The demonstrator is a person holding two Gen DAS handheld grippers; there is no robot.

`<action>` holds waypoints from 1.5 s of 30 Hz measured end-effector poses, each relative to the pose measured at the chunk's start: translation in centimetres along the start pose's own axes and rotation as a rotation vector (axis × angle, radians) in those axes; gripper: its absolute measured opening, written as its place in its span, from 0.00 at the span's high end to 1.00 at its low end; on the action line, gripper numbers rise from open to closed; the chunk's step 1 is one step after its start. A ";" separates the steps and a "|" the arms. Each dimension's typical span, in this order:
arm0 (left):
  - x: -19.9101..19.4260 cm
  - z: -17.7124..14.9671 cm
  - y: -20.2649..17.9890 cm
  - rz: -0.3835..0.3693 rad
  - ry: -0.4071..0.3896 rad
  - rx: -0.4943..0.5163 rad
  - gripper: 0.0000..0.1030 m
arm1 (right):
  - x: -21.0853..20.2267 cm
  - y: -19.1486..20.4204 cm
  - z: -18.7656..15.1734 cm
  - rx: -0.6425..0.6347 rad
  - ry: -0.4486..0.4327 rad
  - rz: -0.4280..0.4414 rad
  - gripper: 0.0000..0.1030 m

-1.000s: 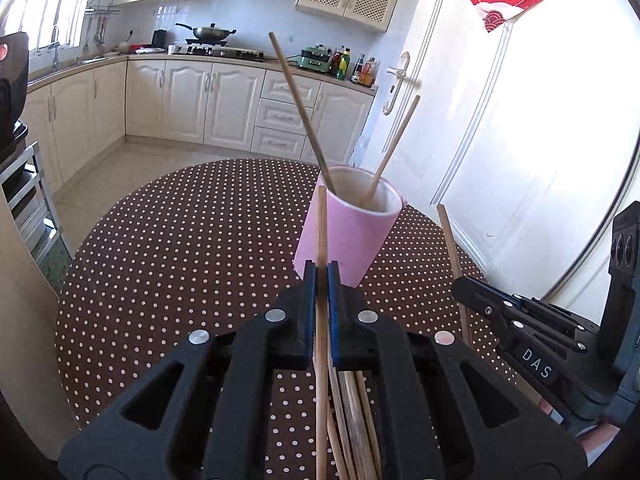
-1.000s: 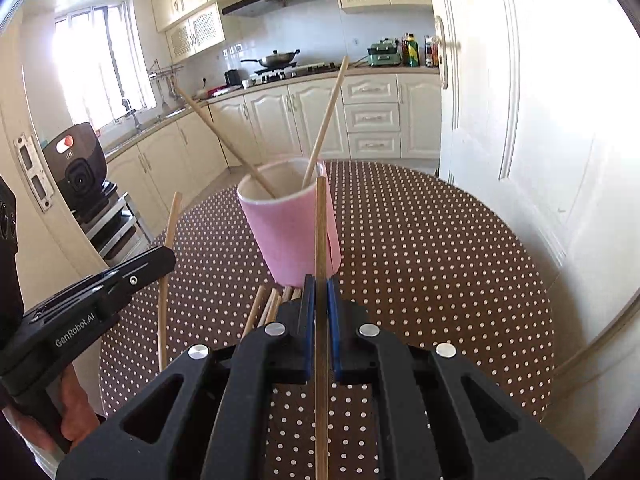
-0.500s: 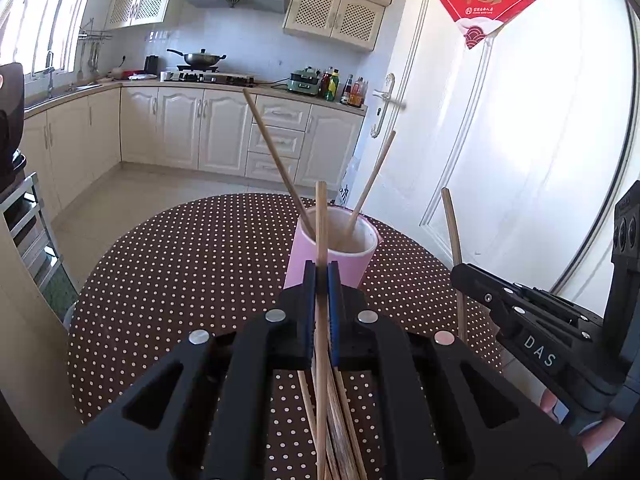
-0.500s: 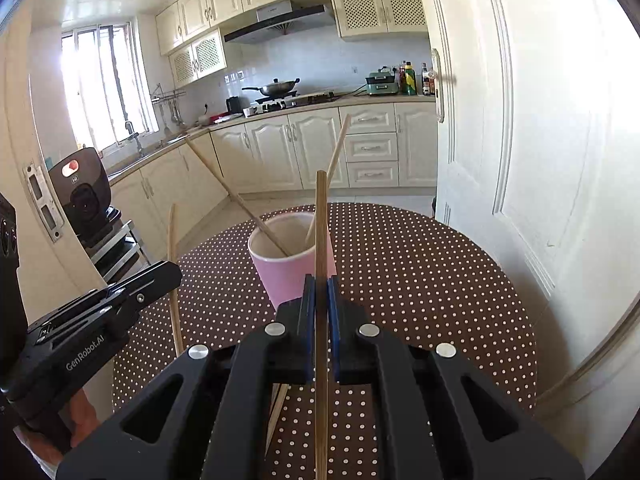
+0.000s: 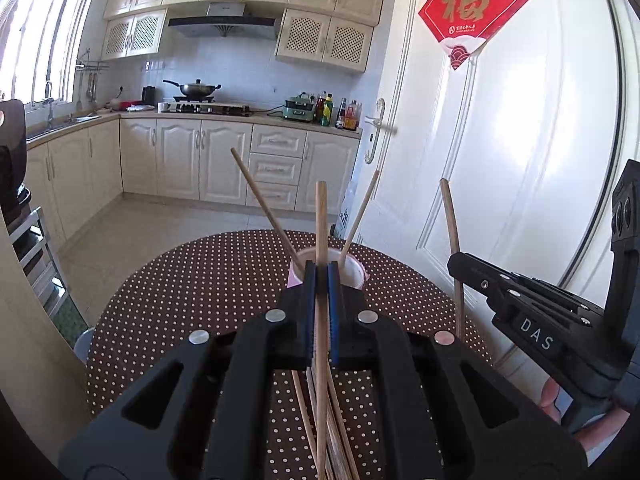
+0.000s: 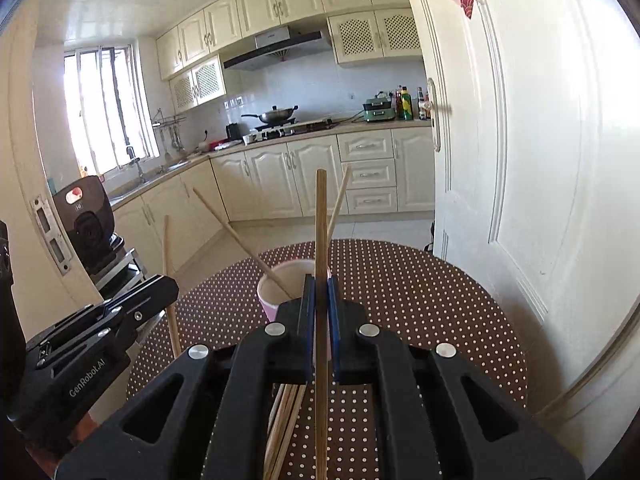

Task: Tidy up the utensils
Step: 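Carry the chopstick with the left tool over the pink cup and lower it in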

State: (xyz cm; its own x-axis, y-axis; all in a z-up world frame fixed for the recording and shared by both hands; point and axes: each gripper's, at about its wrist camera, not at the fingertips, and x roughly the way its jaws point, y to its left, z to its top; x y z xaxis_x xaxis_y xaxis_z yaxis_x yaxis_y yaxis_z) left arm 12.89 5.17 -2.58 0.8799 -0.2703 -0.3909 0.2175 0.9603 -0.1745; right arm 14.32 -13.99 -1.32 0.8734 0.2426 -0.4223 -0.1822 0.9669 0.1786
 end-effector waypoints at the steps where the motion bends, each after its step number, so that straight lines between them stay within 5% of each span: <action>1: -0.1 0.2 -0.1 0.000 -0.006 0.001 0.94 | -0.2 0.0 0.3 0.005 -0.013 0.001 0.95; 22: -0.5 6.4 -2.6 0.002 -0.146 0.081 0.94 | -2.3 1.5 6.3 -0.060 -0.211 0.040 0.95; 37: 2.7 9.7 -3.1 -0.014 -0.222 0.066 0.94 | 0.0 0.4 9.4 -0.003 -0.340 0.056 0.95; 45: 5.4 10.3 -2.1 0.041 -0.239 0.036 0.94 | 2.7 -0.5 10.1 0.052 -0.350 0.048 0.95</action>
State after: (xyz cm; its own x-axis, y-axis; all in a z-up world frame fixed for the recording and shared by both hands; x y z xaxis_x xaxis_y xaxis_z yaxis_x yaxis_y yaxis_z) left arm 21.52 2.38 4.93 0.9623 -0.2112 -0.1715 0.1906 0.9732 -0.1287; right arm 21.31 -14.63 6.40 0.9678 0.2374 -0.0839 -0.2116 0.9474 0.2401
